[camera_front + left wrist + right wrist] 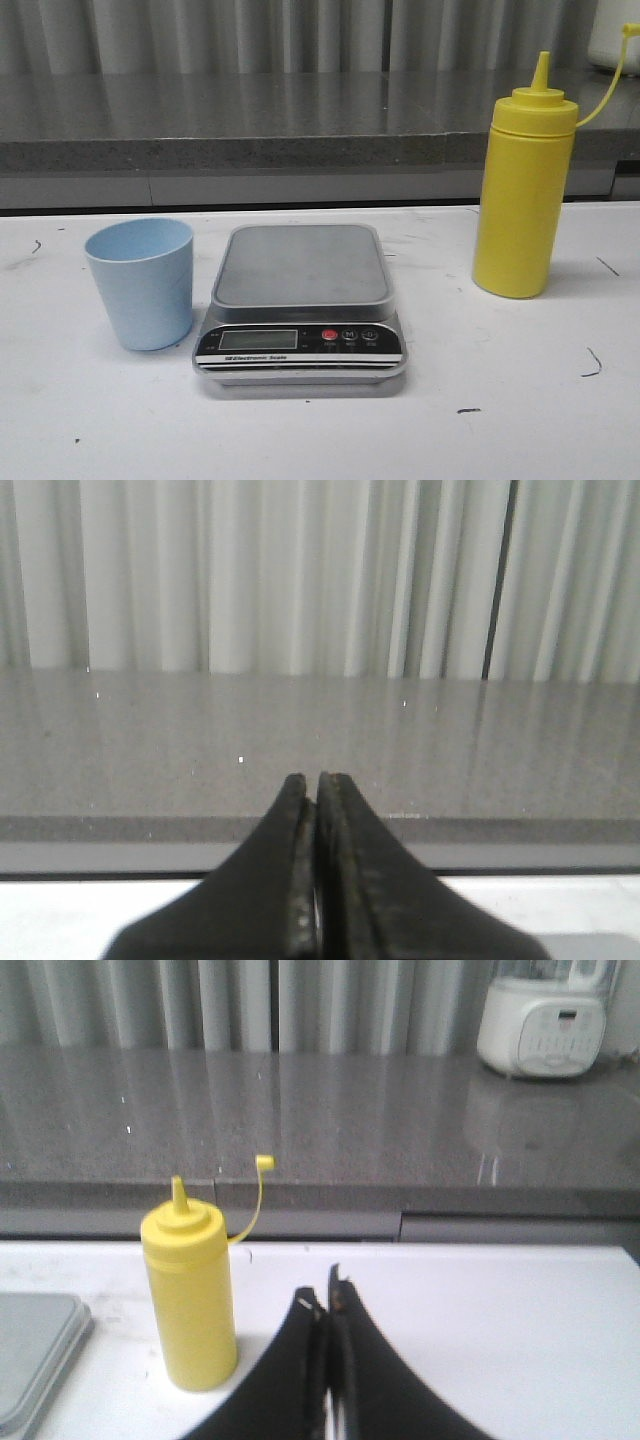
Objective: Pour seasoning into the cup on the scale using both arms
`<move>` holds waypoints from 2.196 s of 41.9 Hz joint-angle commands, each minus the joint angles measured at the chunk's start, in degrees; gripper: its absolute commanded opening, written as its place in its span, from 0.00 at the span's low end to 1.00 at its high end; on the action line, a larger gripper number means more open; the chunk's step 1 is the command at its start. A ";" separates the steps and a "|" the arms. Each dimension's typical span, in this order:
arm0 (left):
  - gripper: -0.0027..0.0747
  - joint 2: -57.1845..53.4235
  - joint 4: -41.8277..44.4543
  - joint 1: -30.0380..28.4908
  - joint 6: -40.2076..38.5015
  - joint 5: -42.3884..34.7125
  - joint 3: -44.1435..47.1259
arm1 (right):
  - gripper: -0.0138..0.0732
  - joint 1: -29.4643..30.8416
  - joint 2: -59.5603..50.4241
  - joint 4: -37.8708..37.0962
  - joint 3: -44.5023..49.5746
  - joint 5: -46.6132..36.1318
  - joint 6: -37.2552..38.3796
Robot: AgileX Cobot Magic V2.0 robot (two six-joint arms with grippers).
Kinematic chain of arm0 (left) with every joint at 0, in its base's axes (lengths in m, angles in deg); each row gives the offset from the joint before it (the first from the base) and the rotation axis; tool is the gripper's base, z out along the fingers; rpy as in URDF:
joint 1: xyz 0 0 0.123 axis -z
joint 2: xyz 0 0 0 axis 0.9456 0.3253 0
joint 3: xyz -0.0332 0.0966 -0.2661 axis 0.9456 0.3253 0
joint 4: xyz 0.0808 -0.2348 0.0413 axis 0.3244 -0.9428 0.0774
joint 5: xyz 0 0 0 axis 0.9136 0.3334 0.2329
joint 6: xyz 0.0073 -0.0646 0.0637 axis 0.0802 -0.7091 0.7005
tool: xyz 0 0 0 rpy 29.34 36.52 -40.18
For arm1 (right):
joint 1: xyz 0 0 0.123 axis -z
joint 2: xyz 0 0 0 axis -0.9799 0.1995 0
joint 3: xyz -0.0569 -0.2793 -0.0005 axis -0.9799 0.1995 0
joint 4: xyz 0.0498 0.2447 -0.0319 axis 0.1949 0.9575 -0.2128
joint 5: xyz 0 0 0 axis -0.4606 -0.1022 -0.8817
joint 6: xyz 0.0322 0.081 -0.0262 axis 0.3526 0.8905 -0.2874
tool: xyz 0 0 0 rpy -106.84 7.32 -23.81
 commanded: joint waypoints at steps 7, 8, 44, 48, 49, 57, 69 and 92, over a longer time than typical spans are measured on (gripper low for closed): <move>0.01 9.48 0.00 -0.10 -0.25 3.17 -2.96 | 0.02 0.34 12.33 -0.71 -4.49 7.15 -0.46; 0.01 10.26 0.00 -0.10 -0.25 3.59 -2.96 | 0.02 0.34 13.14 -0.71 -4.49 7.32 -0.46; 0.47 26.00 -0.57 1.03 -0.25 5.23 -2.96 | 0.71 -0.08 22.32 0.09 -4.49 9.26 -2.52; 0.66 27.84 -0.57 3.22 -0.25 5.57 -3.78 | 0.71 -0.08 22.32 0.09 -4.49 9.26 -2.47; 0.69 28.49 -0.67 3.86 -0.25 6.12 -4.33 | 0.71 -0.08 22.32 0.09 -4.49 9.26 -2.47; 0.68 34.54 -0.62 10.76 -0.25 12.55 -9.34 | 0.71 -0.08 22.32 0.09 -4.49 9.46 -2.47; 0.68 47.56 -0.62 18.78 -0.25 16.31 -16.85 | 0.71 -0.08 22.32 0.09 -4.49 9.59 -2.47; 0.67 74.48 0.00 20.09 -0.25 19.91 -30.59 | 0.71 -0.08 22.32 0.09 -4.49 9.65 -2.47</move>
